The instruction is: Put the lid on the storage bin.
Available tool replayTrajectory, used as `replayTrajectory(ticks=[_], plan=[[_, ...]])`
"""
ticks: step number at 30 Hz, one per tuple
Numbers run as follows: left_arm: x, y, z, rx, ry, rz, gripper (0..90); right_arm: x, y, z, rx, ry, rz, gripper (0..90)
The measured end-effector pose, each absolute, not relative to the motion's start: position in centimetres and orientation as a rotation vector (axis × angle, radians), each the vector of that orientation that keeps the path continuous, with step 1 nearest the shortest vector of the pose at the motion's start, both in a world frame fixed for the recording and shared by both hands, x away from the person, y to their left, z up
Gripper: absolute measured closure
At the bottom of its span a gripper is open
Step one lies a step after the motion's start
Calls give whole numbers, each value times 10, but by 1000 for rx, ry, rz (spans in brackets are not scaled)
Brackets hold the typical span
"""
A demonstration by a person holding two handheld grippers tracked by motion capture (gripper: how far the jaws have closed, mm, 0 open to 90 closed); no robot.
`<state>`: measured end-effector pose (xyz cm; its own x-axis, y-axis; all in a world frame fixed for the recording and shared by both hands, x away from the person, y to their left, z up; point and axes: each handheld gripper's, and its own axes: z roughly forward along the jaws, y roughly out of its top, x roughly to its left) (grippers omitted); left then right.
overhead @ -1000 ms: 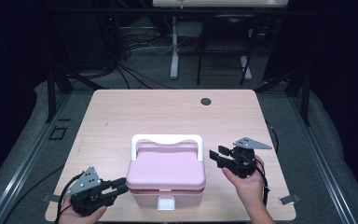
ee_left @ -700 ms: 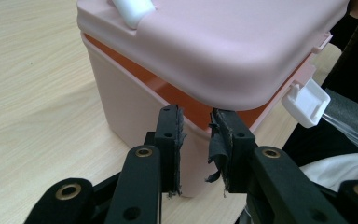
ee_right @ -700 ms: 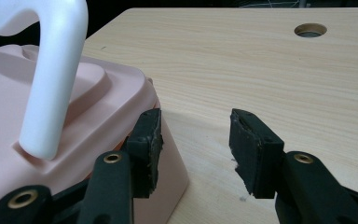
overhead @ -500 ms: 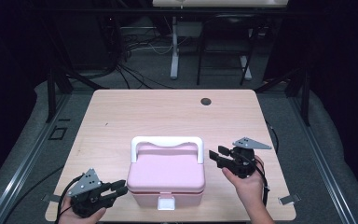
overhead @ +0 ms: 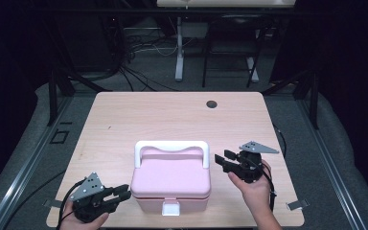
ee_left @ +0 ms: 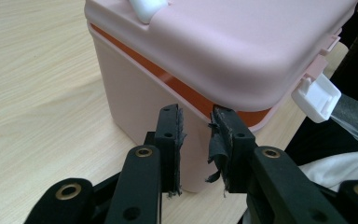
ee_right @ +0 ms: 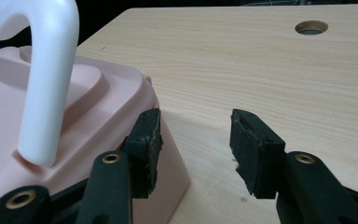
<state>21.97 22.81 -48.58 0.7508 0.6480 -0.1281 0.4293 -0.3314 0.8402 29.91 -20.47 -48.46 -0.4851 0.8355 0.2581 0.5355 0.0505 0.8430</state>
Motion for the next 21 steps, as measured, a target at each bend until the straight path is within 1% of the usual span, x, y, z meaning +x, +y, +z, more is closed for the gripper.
replayTrajectory(ticks=[21], plan=[[222, 230, -489, 1984, 826, 289, 730, 300, -208, -484, 1403, 2016, 1422, 533]])
